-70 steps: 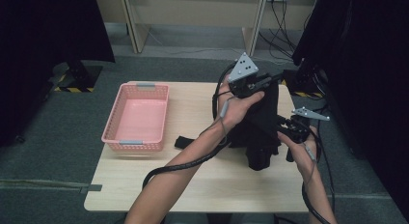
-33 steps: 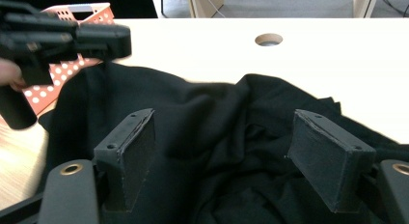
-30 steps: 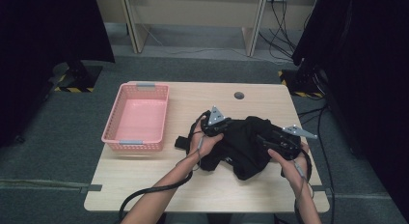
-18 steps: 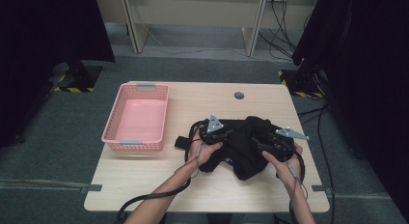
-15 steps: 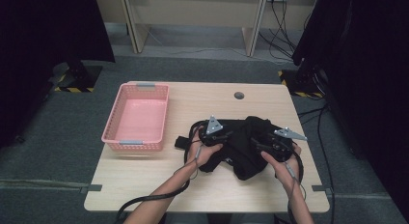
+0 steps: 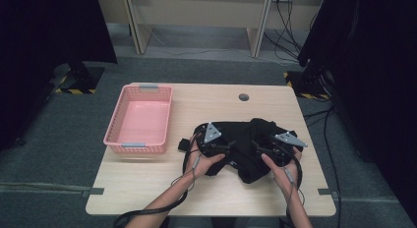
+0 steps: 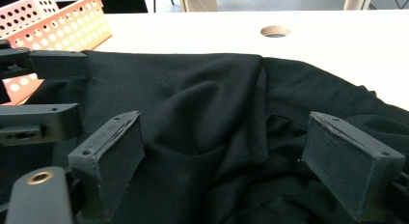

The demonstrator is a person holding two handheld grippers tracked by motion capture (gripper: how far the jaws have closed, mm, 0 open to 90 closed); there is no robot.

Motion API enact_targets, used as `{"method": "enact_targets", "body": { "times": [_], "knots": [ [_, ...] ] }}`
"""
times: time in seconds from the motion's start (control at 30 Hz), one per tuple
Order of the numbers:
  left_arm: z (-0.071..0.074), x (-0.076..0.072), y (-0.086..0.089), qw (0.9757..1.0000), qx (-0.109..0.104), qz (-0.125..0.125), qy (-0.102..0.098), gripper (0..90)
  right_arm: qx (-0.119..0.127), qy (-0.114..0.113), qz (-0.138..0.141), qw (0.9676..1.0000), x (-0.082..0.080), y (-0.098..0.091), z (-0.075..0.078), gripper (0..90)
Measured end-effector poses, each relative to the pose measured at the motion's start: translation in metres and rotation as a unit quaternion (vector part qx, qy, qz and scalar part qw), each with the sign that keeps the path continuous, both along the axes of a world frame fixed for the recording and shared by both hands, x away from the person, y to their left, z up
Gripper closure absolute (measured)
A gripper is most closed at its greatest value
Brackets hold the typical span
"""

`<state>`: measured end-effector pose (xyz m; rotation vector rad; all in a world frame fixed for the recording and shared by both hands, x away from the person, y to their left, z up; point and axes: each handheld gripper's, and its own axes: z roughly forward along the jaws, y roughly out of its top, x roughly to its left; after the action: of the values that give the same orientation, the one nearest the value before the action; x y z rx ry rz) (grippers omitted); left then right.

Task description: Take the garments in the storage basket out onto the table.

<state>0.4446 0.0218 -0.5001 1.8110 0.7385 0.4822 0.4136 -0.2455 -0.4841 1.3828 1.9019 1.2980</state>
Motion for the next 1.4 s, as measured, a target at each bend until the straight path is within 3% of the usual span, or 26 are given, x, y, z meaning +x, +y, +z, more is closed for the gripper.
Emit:
{"method": "enact_targets", "body": {
  "times": [0.73, 1.4],
  "knots": [
    [-0.002, -0.024, 0.029, 0.9997, -0.023, 0.011, 0.005, 11.8, 0.004, -0.009, 0.002, 1.0000, 0.002, 0.012, -0.005, 8.7],
    [0.013, -0.045, 0.056, 0.9988, -0.046, 0.008, -0.015, 11.4, 0.000, -0.013, 0.013, 0.9998, -0.001, 0.015, -0.002, 8.6]
  ]
}}
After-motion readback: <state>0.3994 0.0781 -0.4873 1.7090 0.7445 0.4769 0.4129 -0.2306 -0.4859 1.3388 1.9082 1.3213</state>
